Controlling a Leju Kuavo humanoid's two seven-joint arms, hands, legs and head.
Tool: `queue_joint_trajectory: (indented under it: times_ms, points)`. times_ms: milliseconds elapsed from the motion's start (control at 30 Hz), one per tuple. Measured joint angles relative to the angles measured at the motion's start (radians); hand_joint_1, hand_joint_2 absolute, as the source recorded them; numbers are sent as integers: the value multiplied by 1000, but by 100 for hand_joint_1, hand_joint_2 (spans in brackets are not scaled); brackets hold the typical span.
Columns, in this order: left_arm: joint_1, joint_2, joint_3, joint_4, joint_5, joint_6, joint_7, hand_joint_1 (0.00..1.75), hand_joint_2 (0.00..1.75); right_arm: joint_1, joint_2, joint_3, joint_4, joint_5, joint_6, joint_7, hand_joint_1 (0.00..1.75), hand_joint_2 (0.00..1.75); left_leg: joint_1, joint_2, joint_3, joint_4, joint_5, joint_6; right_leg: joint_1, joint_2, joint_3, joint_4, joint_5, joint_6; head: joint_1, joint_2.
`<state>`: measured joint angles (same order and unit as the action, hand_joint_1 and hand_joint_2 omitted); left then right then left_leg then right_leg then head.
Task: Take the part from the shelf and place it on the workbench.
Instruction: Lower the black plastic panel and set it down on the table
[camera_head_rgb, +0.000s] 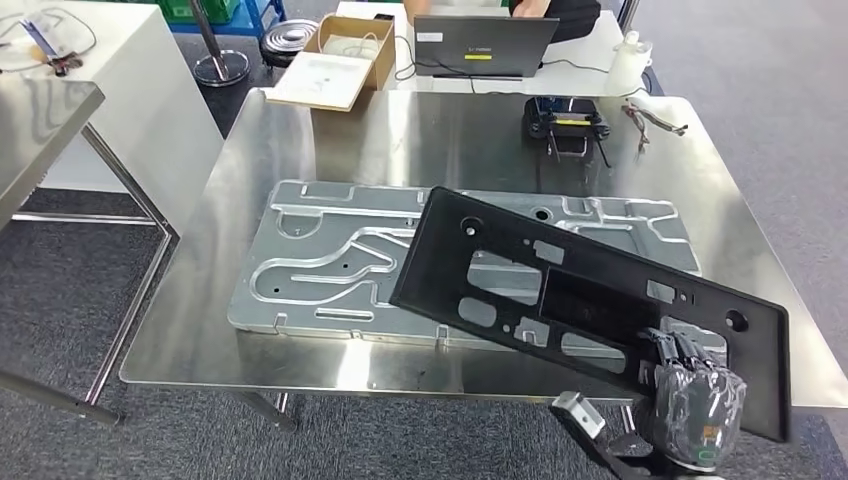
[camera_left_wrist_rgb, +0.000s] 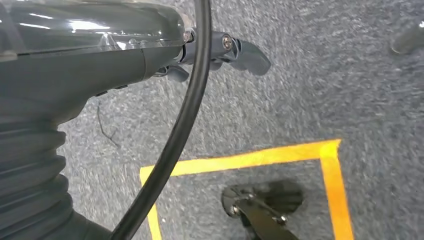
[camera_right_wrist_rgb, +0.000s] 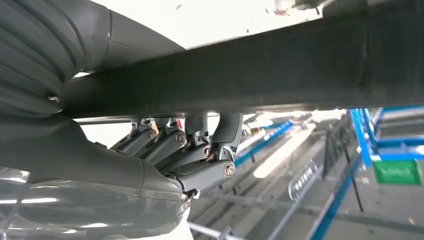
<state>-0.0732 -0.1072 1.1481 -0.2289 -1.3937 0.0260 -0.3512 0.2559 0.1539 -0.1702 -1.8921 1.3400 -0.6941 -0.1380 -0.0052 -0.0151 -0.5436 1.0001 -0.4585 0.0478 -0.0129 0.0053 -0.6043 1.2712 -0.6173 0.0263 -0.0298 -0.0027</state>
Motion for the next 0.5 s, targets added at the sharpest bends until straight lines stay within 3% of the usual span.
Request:
queue_joint_trajectory:
  times_ms: [67,100,133,167,233,267,367,433,500]
  points:
    - [-1,0,-1,0,-5,-5,2,0,175,-25,-33,10,46,-12,16,29,175,175,4,-2,27,-2,-22,-4,-7,-1,-58,8,-46,9,0,0]
    - [-2,0,-2,0,-8,-7,3,0,175,-42,-50,17,72,-15,28,43,175,175,6,-3,43,-2,-35,-7,-9,-1,-70,-22,-37,12,0,0]
    - [-3,0,-3,0,-12,-8,5,0,175,-61,-66,24,99,-15,40,57,175,175,8,-3,58,-2,-48,-12,-11,-2,-72,-72,7,13,0,0]
    - [-5,0,-4,0,-15,-8,7,0,175,-81,-80,31,127,-13,51,69,175,175,9,-3,72,0,-62,-17,-12,-3,-73,-132,81,12,0,0]
    - [-12,0,-6,0,-21,-8,14,0,175,-121,-106,46,185,-10,75,92,175,175,8,-5,89,0,-86,-29,-9,-6,-70,-212,194,0,0,0]
    - [-17,0,-7,0,-23,-8,17,0,175,-140,-118,53,212,-9,86,102,175,175,7,-6,95,1,-92,-35,-7,-6,-70,-225,218,-9,0,0]
    - [-30,1,-10,0,-23,-12,20,0,175,-211,-156,70,296,-10,118,125,175,175,7,-3,85,42,-83,-50,-9,-5,-52,-234,210,-33,0,0]
    - [-37,1,-12,0,-20,-15,24,0,175,-261,-179,78,353,-11,140,136,175,175,9,1,24,142,-89,-58,-9,-6,-35,-241,200,-46,0,0]
    - [-40,2,-16,0,-22,-16,27,0,87,-307,-199,87,412,-12,161,142,87,175,10,5,-56,253,-141,-64,-8,-6,-19,-243,185,-52,0,0]
